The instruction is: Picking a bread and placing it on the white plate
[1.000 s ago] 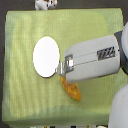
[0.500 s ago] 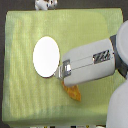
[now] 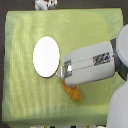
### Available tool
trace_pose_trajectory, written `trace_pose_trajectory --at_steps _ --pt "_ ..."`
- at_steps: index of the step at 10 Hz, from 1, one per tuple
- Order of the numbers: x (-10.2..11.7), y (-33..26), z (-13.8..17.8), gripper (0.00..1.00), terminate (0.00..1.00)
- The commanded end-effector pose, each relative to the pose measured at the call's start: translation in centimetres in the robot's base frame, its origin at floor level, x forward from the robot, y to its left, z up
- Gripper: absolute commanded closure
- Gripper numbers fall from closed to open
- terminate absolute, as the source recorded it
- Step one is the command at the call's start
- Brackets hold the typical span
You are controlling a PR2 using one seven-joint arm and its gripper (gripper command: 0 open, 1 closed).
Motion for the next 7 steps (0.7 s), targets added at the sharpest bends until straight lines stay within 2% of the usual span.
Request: trace_pose_trajectory --at_steps 1,3,4,7 --pt "0.19 1.09 -0.50 0.00 0.00" --pt "0.05 1.05 -0.10 0.00 0.00" --pt "-0.29 1.25 0.07 1.00 0.00" --pt "0.04 1.32 0.21 1.00 0.00"
